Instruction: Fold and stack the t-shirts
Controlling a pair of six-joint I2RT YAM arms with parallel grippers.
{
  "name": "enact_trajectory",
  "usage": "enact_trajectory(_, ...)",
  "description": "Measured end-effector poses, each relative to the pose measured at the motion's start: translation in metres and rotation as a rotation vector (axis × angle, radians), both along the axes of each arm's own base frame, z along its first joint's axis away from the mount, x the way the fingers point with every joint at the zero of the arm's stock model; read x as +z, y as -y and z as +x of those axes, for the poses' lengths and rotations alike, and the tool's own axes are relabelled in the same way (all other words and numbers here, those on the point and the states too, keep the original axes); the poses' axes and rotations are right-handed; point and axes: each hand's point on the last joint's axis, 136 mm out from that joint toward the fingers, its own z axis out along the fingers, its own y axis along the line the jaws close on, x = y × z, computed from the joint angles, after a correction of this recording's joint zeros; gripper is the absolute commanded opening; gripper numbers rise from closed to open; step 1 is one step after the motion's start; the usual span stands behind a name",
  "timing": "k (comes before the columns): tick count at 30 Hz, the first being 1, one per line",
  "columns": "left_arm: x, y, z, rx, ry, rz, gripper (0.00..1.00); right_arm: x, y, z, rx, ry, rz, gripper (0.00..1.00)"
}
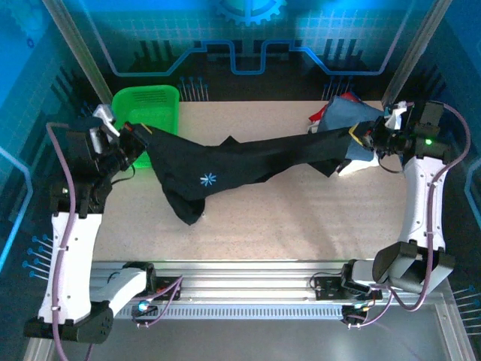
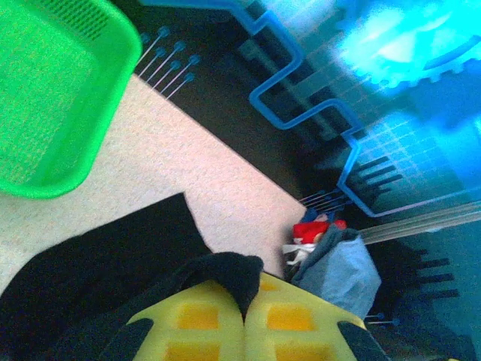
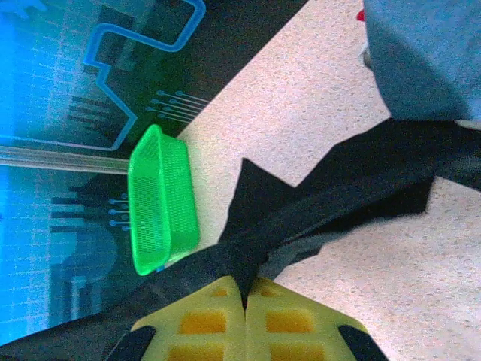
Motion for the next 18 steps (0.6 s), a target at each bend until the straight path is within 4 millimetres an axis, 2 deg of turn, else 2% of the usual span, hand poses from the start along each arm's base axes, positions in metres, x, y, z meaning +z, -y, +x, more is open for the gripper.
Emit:
enact_trajectory(3,0.027,0.003,0.009,-0.019,0.049,-0.002,0.0,0.028,-0.004,0.0,-0.002,0.04,0.037,0.0)
enact_trajectory(7,0.07,0.008,0.013,-0.047,0.141,-0.006,0.0,0.079,-0.008,-0.003,-0.007,0.139,0.083,0.0)
enact_trajectory(12,0.122,0.012,-0.002,-0.076,0.275,0.007,0.0,0.13,-0.01,-0.02,-0.029,0.236,0.136,0.0)
enact_trajectory(18,0.179,0.018,-0.021,-0.115,0.423,0.004,0.0,0.192,-0.016,-0.051,-0.04,0.367,0.161,0.0)
